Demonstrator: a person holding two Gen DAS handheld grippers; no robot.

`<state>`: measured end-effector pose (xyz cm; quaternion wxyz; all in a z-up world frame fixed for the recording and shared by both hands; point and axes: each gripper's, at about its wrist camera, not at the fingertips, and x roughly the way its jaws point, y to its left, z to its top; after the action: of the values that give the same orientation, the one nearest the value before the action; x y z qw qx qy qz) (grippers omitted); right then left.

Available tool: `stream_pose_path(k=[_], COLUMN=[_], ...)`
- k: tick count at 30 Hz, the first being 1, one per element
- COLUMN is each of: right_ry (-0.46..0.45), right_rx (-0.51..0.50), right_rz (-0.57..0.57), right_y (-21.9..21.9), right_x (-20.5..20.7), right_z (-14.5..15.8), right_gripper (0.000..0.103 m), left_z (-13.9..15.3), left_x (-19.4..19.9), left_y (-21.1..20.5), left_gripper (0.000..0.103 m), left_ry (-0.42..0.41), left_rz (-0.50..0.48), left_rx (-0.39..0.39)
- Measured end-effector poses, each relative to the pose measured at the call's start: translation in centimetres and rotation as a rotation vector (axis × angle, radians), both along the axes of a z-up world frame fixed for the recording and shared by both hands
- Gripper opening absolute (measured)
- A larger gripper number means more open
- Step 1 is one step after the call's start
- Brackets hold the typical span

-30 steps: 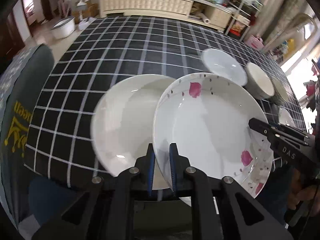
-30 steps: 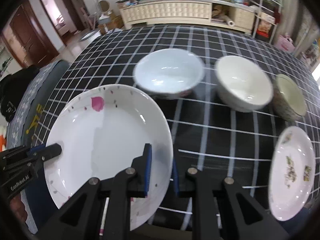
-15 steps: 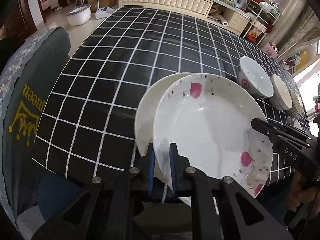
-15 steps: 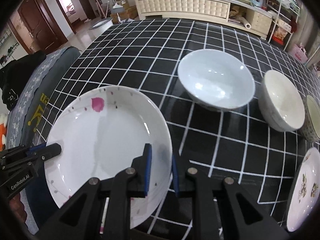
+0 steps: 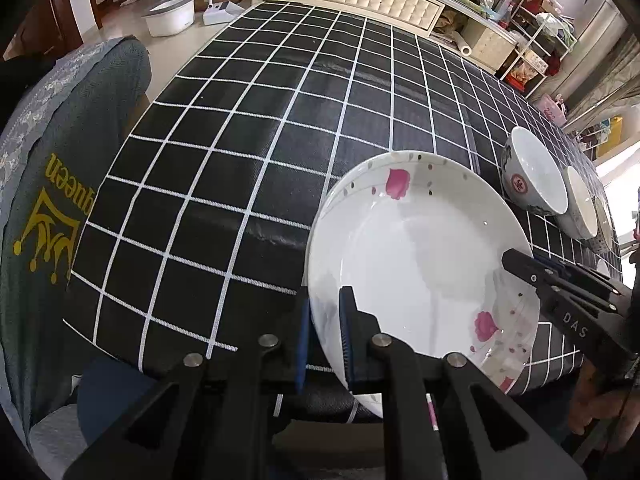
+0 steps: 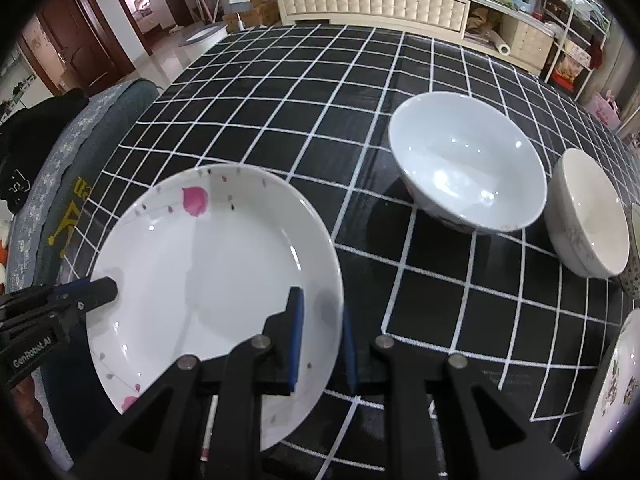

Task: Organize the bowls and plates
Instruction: 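Lift the pink-petal plate and lower it onto the plain white plate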

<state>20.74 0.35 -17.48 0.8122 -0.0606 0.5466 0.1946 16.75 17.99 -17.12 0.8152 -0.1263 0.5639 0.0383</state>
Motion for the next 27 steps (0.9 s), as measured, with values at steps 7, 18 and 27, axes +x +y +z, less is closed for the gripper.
stream_pose_path(k=[7, 18, 27], right_ry=[-0.008, -0.070, -0.151], right_rx=[0.013, 0.071, 0.084], right_rz=[-0.002, -0.046, -0.060], right_y=[-0.3, -3.0, -5.8], right_x=[-0.2, -1.8, -3.8], right_z=[0.1, 2.9, 6.5], right_gripper=[0.022, 0.022, 0.027], left_z=[-0.1, 4.3, 8.6], left_x=[-0.4, -2.5, -2.6], left_y=[0.4, -0.8, -6.6], left_gripper=[0.012, 0.015, 0.028], left_ry=[-0.041, -0.118, -0.218], left_rz=[0.003, -0.020, -0.124], left_rx=[-0.017, 0.071, 0.053])
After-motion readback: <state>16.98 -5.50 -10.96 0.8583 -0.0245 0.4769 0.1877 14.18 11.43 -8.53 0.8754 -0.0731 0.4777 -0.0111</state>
